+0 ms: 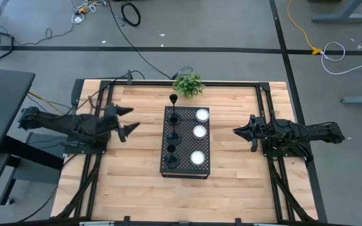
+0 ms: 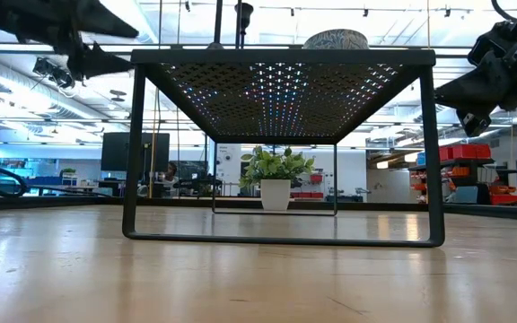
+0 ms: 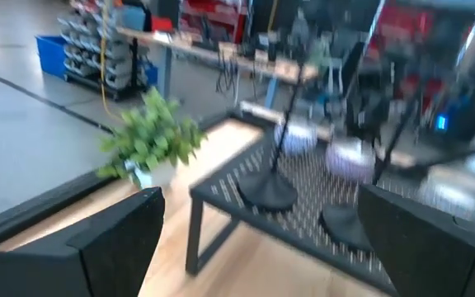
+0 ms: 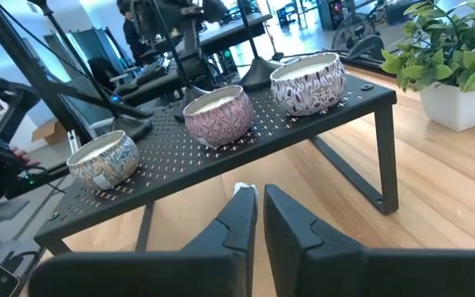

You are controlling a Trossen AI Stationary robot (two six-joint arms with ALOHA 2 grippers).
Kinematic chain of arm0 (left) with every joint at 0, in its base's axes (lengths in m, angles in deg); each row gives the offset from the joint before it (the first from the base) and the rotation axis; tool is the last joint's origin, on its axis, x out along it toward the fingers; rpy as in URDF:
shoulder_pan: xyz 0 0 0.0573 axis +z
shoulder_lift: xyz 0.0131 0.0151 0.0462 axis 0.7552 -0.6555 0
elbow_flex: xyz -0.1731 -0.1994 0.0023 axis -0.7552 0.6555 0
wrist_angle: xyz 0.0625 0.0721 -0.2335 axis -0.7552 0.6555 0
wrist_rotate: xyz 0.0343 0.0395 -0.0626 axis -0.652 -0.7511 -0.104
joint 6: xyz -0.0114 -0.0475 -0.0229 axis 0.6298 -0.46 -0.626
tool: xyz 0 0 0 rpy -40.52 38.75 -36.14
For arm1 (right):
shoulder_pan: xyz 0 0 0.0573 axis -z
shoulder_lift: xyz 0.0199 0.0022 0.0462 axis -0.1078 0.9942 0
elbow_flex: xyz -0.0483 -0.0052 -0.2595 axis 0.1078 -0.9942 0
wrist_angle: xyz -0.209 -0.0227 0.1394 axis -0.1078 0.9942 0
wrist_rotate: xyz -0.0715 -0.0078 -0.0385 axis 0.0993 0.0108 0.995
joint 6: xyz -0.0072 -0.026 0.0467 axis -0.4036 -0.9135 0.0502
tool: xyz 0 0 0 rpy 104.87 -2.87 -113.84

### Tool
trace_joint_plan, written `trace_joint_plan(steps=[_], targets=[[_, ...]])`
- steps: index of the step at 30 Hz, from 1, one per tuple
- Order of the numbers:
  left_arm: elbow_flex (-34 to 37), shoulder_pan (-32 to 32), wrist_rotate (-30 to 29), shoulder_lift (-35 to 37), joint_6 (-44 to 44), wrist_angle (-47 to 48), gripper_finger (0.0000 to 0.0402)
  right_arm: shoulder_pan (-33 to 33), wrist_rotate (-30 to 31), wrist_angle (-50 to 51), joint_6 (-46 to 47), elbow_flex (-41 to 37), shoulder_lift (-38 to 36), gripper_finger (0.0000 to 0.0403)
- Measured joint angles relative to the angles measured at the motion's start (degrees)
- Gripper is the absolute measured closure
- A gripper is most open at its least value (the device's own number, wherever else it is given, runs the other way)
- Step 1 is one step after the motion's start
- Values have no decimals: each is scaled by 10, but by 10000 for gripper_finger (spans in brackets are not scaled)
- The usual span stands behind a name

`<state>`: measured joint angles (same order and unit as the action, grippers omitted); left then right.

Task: Pick & Place candle stick holders
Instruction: Return to Home Position

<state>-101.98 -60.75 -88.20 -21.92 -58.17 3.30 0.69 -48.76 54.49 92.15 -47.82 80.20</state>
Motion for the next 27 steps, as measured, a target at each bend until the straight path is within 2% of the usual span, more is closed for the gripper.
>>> trace_joint_plan(steps=[3,12,19,21,23,27], targets=[[0,12,-1,47,0,14,3,0,0,0,0,0,0,376],[1,14,0,157,0,180,3,0,0,0,0,0,0,376],[2,14,-2,223,0,248,3,0,0,0,0,0,0,376],[10,13,-7,223,0,241,3,0,0,0,0,0,0,376],[34,13,-13,223,1,183,3,0,0,0,0,0,0,376],[133,13,-14,220,-2,-53,3,0,0,-1,0,0,0,376]])
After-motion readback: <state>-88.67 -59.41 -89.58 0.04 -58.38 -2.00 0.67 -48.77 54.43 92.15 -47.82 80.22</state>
